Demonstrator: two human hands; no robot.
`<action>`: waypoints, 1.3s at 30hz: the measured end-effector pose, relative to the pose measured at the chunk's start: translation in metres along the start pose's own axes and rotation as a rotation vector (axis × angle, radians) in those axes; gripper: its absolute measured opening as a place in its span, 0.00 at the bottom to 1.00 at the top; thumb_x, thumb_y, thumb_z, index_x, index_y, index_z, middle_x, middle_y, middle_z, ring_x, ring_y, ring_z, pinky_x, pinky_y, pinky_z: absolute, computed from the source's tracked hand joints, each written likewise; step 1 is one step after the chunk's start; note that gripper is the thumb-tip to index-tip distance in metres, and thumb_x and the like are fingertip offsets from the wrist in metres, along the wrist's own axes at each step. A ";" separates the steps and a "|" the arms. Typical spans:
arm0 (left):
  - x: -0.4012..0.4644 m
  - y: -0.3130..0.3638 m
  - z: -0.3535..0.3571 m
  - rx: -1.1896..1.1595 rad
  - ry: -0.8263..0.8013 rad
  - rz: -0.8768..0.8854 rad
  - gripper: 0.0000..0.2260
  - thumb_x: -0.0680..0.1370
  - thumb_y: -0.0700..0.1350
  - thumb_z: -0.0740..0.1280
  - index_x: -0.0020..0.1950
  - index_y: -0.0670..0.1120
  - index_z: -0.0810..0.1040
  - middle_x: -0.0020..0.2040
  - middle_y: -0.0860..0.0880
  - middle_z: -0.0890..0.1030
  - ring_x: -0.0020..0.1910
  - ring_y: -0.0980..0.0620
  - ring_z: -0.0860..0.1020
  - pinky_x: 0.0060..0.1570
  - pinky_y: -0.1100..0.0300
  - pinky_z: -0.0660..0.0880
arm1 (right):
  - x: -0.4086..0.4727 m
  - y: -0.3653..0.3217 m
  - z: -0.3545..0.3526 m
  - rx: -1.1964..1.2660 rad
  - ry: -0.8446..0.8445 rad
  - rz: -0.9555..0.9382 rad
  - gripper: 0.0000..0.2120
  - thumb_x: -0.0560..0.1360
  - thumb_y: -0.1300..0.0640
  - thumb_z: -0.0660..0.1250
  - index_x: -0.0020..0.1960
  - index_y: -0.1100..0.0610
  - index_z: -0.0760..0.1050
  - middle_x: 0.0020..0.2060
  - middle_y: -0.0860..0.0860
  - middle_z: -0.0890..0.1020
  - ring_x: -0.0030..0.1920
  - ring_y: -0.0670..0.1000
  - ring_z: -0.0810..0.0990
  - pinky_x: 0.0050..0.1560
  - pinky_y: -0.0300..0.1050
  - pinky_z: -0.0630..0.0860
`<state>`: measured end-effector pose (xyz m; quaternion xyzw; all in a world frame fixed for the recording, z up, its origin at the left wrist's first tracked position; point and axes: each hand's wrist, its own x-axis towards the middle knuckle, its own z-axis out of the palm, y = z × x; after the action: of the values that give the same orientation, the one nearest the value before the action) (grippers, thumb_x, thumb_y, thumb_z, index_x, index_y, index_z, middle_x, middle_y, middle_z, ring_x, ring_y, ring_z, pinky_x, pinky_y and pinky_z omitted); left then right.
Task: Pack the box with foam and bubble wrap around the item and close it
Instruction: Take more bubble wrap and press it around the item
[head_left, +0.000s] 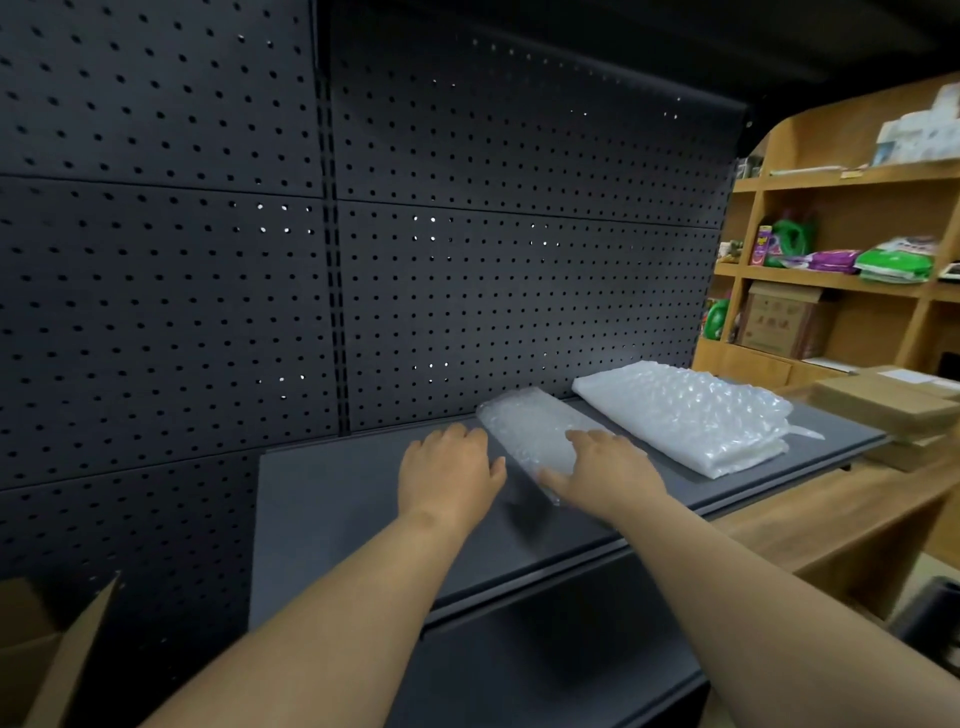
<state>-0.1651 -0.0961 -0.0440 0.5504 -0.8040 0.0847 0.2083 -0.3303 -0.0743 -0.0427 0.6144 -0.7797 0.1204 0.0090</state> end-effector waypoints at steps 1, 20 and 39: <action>0.002 0.000 0.002 0.004 -0.003 0.002 0.17 0.81 0.55 0.56 0.60 0.46 0.75 0.58 0.48 0.78 0.57 0.48 0.75 0.52 0.55 0.69 | 0.002 0.000 0.002 -0.009 -0.035 0.020 0.39 0.73 0.33 0.58 0.76 0.53 0.56 0.73 0.53 0.64 0.73 0.56 0.61 0.70 0.56 0.64; 0.016 -0.015 0.010 -0.007 -0.010 0.020 0.17 0.81 0.54 0.56 0.63 0.46 0.74 0.60 0.48 0.78 0.58 0.48 0.76 0.57 0.54 0.70 | 0.025 0.009 0.009 -0.285 0.038 0.069 0.20 0.75 0.67 0.61 0.66 0.59 0.66 0.57 0.57 0.79 0.56 0.58 0.80 0.48 0.49 0.77; -0.047 -0.076 -0.052 0.031 0.100 -0.033 0.32 0.79 0.57 0.60 0.78 0.48 0.51 0.79 0.47 0.54 0.77 0.49 0.55 0.74 0.54 0.52 | -0.010 -0.047 -0.022 0.139 0.250 -0.213 0.17 0.73 0.61 0.61 0.61 0.51 0.73 0.45 0.56 0.82 0.44 0.59 0.80 0.39 0.44 0.72</action>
<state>-0.0682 -0.0661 -0.0246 0.5620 -0.7819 0.1208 0.2410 -0.2856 -0.0704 -0.0144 0.6729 -0.6929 0.2476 0.0761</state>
